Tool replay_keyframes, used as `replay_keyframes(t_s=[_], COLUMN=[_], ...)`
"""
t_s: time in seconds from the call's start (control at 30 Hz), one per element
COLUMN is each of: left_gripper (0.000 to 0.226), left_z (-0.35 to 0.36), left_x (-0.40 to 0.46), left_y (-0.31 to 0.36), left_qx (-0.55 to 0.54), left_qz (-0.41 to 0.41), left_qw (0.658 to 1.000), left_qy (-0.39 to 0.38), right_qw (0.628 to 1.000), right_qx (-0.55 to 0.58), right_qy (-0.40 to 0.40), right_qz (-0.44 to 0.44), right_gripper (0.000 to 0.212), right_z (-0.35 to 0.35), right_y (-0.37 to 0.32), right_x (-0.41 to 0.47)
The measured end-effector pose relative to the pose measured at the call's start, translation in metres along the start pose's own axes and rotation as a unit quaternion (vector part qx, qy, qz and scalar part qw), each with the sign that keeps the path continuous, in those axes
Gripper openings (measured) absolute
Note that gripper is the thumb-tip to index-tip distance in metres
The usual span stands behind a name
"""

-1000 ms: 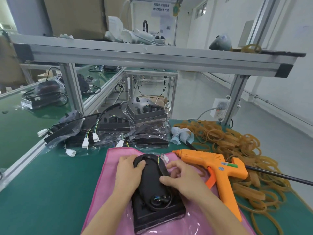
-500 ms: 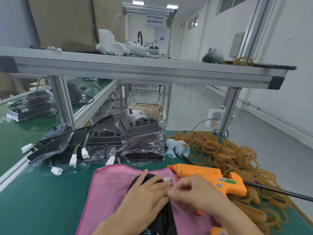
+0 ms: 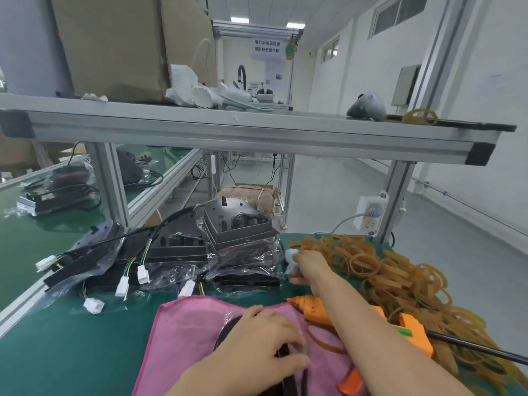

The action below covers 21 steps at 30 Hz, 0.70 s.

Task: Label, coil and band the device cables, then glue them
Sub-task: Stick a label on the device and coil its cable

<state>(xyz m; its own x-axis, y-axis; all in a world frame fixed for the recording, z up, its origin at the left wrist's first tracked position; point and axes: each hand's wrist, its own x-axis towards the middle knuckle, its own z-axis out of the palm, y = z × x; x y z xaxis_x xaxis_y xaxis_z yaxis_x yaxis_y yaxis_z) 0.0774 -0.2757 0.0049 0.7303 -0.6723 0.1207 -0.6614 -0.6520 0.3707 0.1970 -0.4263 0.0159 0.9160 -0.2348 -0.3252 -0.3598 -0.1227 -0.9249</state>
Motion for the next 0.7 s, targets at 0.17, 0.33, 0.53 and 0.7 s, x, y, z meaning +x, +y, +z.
replay_keyframes(t_s=[0.17,0.33,0.53,0.7], left_gripper=[0.012,0.019,0.044,0.048], left_z=[-0.009,-0.017,-0.023,-0.021], left_x=[0.006,0.028,0.057,0.058], left_y=[0.003,0.004,0.011,0.015], left_qx=[-0.178,-0.257,-0.423,-0.522], left_qz=[-0.027,-0.128,-0.15,-0.144], left_qw=[0.975,0.921,0.869,0.811], left_qy=[0.131,0.262,0.206,0.222], right_qw=[0.993,0.992,0.984,0.979], right_qx=[0.03,0.026,0.066,0.04], right_qy=[0.05,-0.001,-0.105,-0.118], right_qz=[-0.1,-0.126,-0.127,-0.162], right_gripper=[0.016,0.027,0.021,0.02], right_z=[-0.031,-0.065,-0.067,-0.065], right_y=[0.008,0.011,0.004,0.007], right_x=[-0.015,-0.052,-0.074,-0.085])
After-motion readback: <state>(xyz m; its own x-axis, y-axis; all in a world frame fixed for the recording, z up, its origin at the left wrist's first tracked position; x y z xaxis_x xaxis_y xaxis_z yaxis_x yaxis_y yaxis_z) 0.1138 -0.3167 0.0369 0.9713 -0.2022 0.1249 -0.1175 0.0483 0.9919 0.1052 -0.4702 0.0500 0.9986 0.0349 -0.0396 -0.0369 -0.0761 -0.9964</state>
